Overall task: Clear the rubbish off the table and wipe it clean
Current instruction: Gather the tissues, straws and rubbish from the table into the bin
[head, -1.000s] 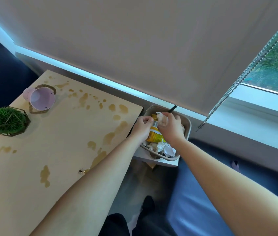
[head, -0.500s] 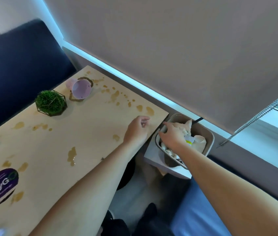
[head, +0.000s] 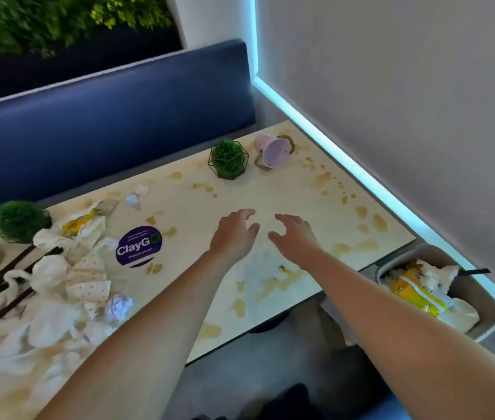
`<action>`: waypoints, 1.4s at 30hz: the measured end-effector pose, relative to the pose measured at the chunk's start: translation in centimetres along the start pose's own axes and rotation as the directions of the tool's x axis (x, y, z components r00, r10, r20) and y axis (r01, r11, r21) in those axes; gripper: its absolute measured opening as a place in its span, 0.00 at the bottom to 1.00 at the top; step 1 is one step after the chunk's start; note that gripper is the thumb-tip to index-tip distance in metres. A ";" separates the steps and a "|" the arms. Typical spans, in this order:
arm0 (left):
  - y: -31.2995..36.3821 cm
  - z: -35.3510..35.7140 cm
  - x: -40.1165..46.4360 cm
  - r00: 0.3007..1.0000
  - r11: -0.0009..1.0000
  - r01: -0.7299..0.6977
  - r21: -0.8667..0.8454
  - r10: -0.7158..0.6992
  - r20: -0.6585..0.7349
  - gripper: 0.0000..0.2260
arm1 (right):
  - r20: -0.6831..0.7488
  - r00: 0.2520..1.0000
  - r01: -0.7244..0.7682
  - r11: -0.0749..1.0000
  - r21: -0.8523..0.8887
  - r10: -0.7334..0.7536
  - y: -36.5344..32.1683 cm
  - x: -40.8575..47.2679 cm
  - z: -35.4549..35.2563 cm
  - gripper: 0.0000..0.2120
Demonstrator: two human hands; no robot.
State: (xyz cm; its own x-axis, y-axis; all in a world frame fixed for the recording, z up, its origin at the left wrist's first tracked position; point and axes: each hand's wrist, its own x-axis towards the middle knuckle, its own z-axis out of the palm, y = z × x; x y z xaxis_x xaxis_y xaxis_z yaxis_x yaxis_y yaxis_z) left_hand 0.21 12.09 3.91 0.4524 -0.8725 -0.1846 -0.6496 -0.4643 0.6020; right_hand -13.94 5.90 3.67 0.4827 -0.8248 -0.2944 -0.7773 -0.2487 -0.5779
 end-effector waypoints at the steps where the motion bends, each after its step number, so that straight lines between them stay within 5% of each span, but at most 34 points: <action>1: -1.2 -0.7 -0.2 1.000 0.999 0.018 0.029 -0.019 0.013 0.19 | 0.018 1.000 0.013 1.000 -0.014 -0.013 -0.9 0.1 0.6 0.27; 20: -24.8 -14.6 -13.6 0.934 0.964 0.264 -0.008 -0.258 -0.249 0.12 | 0.246 0.942 0.224 0.974 0.041 -0.227 -19.5 -5.5 20.0 0.17; 26: -29.6 -16.3 -16.8 0.868 0.906 0.419 0.070 -0.376 -0.324 0.21 | 0.265 0.936 0.231 0.973 0.030 -0.230 -21.7 -6.9 23.9 0.18; 32: -32.6 -16.5 -18.0 0.868 0.859 0.483 0.171 -0.444 -0.222 0.37 | 0.289 0.918 0.310 0.946 -0.093 -0.272 -22.2 -7.1 26.2 0.24; 42: -34.7 -16.1 -16.3 0.902 0.822 0.430 0.374 -0.370 -0.223 0.37 | 0.287 0.926 0.301 0.939 -0.165 -0.246 -22.4 -6.4 28.1 0.19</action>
State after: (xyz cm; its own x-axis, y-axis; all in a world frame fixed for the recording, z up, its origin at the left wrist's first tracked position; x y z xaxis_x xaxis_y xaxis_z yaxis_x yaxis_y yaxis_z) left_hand 25.21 44.92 -1.45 0.7847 -0.5809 -0.2165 -0.5679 -0.8136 0.1246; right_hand 11.68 31.06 -2.90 0.7541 -0.5567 -0.3485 -0.6513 -0.5656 -0.5059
